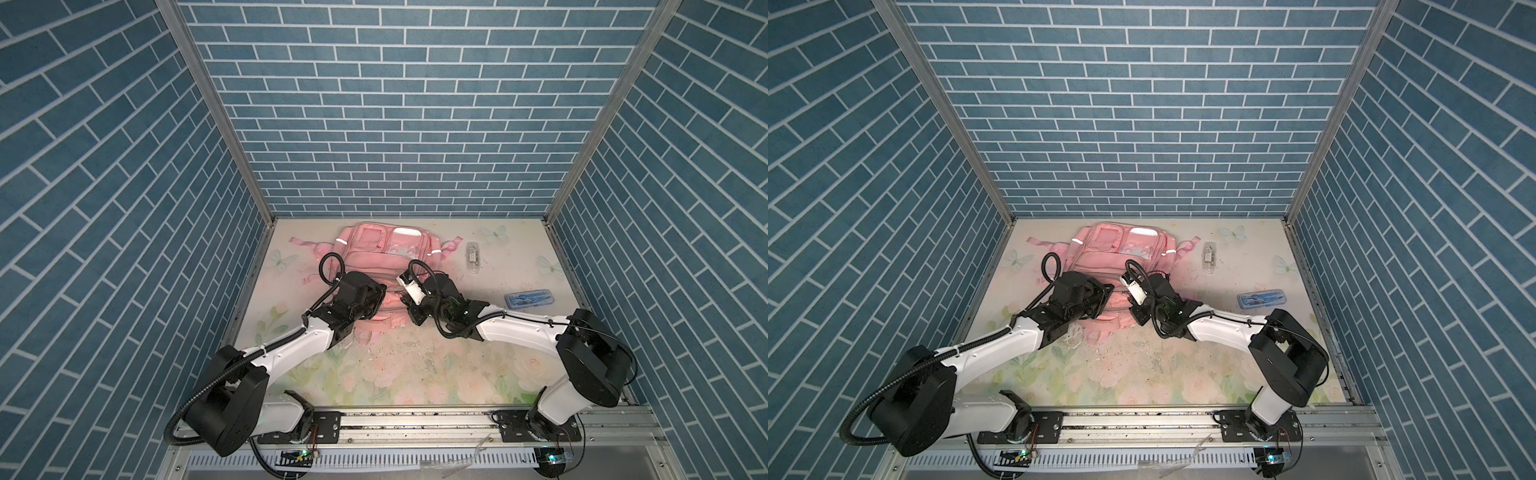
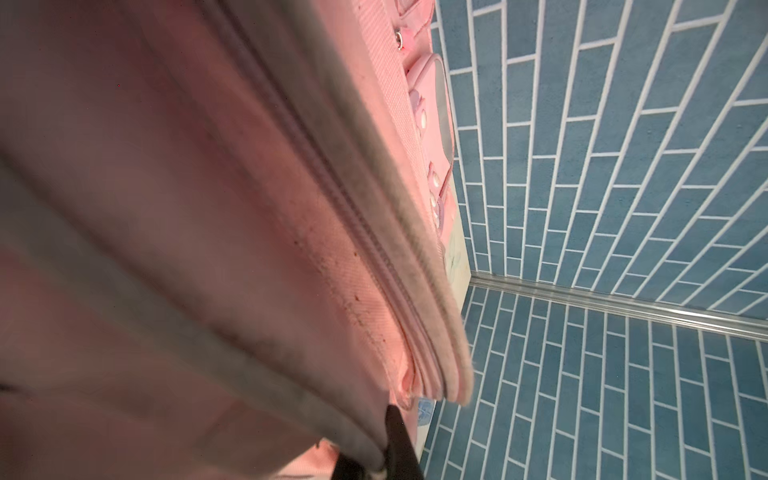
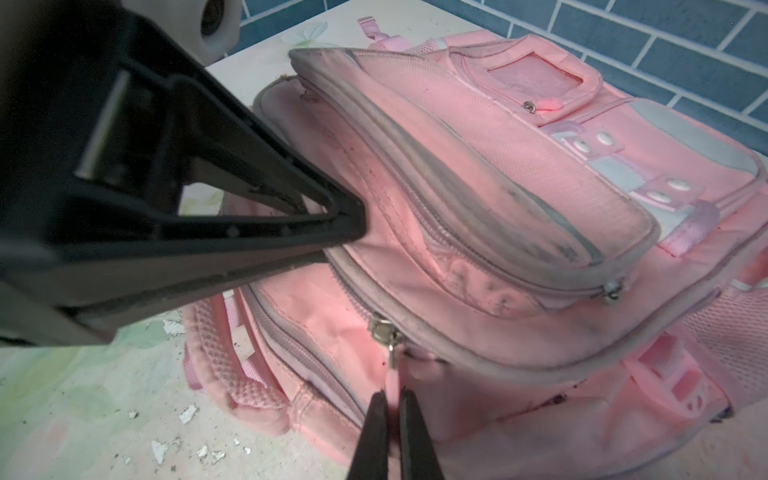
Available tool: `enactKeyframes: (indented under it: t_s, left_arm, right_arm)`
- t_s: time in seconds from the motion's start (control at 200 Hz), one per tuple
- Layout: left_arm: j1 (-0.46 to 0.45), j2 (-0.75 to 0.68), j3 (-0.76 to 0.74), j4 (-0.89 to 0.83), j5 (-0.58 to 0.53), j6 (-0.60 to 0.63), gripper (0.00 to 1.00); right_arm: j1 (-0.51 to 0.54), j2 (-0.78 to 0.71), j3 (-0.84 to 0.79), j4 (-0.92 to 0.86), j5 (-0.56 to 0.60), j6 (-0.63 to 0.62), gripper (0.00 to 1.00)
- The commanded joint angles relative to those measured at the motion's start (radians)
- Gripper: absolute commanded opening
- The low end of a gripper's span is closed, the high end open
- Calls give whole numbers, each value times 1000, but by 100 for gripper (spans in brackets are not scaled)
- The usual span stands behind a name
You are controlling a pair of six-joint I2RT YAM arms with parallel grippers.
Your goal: Pack the student bag
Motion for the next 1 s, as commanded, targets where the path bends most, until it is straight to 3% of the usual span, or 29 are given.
enactKeyframes:
  t_s: [0.0, 0.125, 0.3, 0.52, 0.745, 0.78, 0.815, 0.85, 0.905, 0.995]
  left_arm:
    - [14, -71, 43, -22, 89, 102, 0]
    - [38, -123, 25, -66, 121, 145, 0]
    - [115, -168, 0, -138, 206, 213, 0]
    - [214, -160, 42, -271, 296, 343, 0]
    - [253, -122, 61, -270, 308, 374, 0]
    - [255, -108, 69, -267, 307, 381, 13]
    - [257, -95, 82, -281, 296, 389, 34]
    - [257, -93, 93, -301, 277, 393, 46]
    - [248, -116, 93, -311, 253, 377, 53]
    - [209, -207, 57, -312, 182, 268, 55]
  right_arm:
    - [-49, -73, -35, 13, 45, 73, 0]
    - [-79, -103, -65, 26, -2, 22, 0]
    - [-120, -118, -78, 50, -191, -73, 0]
    - [-124, -117, -77, 28, -126, -41, 0]
    - [-110, -112, -90, 80, -220, -30, 0]
    - [-98, -104, -82, 81, -215, -27, 0]
    - [-85, -94, -72, 77, -201, -20, 0]
    - [-75, -83, -58, 68, -185, -11, 0]
    - [-63, -68, -40, 57, -176, 3, 0]
    - [-38, -51, -25, 44, -146, 2, 0]
